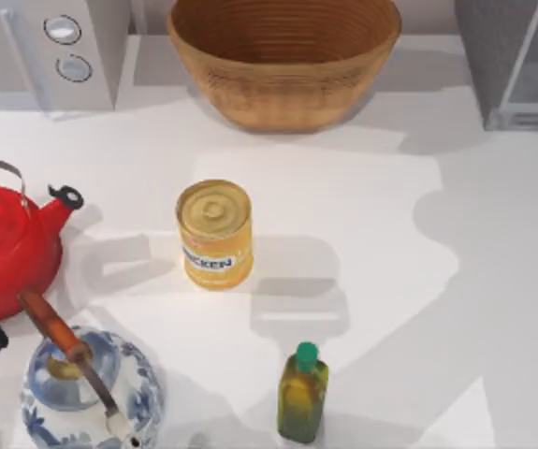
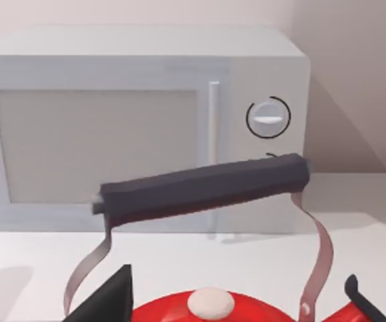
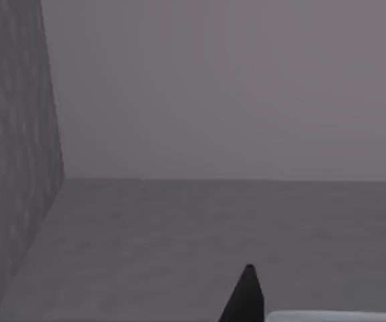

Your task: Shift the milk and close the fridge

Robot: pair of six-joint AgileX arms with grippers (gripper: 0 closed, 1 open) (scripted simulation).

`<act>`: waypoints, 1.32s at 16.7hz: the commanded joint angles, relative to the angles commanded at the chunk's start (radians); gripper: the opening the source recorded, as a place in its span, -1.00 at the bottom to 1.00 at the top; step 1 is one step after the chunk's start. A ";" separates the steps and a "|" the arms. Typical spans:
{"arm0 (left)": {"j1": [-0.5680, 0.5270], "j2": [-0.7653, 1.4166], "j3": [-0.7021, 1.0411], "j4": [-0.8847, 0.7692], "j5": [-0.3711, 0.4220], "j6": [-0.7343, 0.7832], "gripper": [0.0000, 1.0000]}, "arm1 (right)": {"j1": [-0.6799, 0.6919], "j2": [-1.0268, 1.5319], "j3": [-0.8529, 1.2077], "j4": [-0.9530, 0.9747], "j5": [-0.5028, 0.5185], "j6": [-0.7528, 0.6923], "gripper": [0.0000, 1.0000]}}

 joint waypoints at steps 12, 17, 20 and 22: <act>0.000 0.000 0.000 0.000 0.000 0.000 1.00 | -0.018 0.053 0.059 -0.023 -0.019 -0.002 -1.00; 0.000 0.000 0.000 0.000 0.000 0.000 1.00 | -0.018 0.053 0.059 -0.023 -0.019 -0.002 -0.55; 0.000 0.000 0.000 0.000 0.000 0.000 1.00 | -0.018 0.053 0.059 -0.023 -0.019 -0.002 -0.10; 0.000 0.000 0.000 0.000 0.000 0.000 1.00 | -0.018 0.053 0.059 -0.023 -0.019 -0.002 0.21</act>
